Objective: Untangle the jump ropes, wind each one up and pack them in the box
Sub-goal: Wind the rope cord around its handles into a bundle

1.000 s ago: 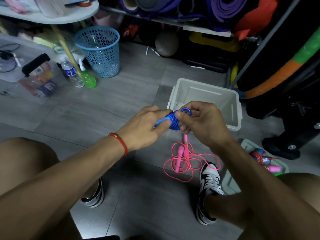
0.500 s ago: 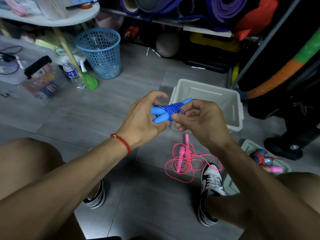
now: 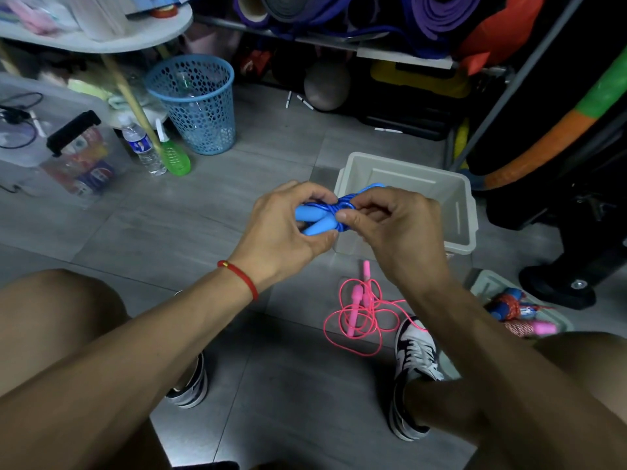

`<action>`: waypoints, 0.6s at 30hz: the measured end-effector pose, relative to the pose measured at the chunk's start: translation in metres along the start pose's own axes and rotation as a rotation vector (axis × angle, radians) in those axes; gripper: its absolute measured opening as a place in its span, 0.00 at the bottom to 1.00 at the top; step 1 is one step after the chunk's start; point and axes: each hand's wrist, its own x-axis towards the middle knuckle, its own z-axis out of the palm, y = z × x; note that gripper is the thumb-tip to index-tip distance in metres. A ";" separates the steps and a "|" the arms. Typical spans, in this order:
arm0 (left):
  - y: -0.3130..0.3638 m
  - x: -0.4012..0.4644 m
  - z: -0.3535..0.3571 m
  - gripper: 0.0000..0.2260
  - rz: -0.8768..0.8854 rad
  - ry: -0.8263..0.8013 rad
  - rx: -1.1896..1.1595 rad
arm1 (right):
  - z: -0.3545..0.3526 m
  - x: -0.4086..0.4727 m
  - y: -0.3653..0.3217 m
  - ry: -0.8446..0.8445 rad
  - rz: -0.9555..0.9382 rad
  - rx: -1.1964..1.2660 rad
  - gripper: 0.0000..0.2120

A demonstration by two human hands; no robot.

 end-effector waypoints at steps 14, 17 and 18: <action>0.004 -0.005 -0.009 0.08 0.021 -0.225 -0.210 | -0.008 0.006 0.000 -0.020 0.077 0.184 0.02; 0.003 -0.004 -0.008 0.07 0.020 -0.249 -0.214 | -0.007 0.004 0.001 -0.031 0.074 0.179 0.02; 0.003 -0.003 -0.008 0.07 0.018 -0.256 -0.204 | -0.007 0.004 0.001 -0.034 0.074 0.179 0.03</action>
